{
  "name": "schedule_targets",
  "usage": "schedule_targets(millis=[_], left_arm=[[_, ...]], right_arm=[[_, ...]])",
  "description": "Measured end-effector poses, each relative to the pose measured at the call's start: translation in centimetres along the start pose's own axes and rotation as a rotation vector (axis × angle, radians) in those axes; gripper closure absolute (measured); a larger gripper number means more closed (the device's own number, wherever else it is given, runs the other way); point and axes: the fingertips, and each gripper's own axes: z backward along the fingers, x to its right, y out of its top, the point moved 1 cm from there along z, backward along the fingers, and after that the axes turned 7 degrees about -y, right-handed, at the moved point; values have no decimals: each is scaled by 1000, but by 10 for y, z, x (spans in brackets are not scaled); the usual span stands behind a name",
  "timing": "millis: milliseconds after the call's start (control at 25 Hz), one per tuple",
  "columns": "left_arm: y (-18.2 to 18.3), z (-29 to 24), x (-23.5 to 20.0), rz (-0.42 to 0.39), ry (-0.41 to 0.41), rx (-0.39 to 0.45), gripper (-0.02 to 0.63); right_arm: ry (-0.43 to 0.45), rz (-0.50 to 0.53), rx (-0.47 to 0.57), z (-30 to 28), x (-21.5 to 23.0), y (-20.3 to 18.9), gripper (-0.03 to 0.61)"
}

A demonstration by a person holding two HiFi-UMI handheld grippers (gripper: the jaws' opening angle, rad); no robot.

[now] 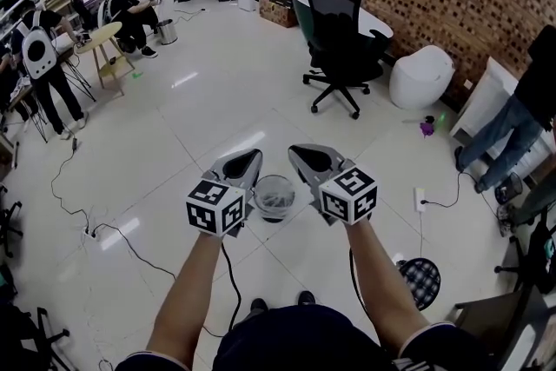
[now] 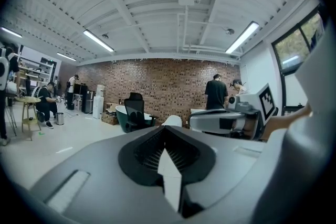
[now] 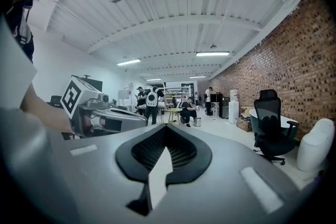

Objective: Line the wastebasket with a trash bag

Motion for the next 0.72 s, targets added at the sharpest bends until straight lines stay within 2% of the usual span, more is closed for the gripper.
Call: schedule_targets(millis=[720], left_arm=[[-1, 1, 4, 16, 6, 11, 603]], right_arm=[[20, -8, -4, -2, -7, -2, 578]])
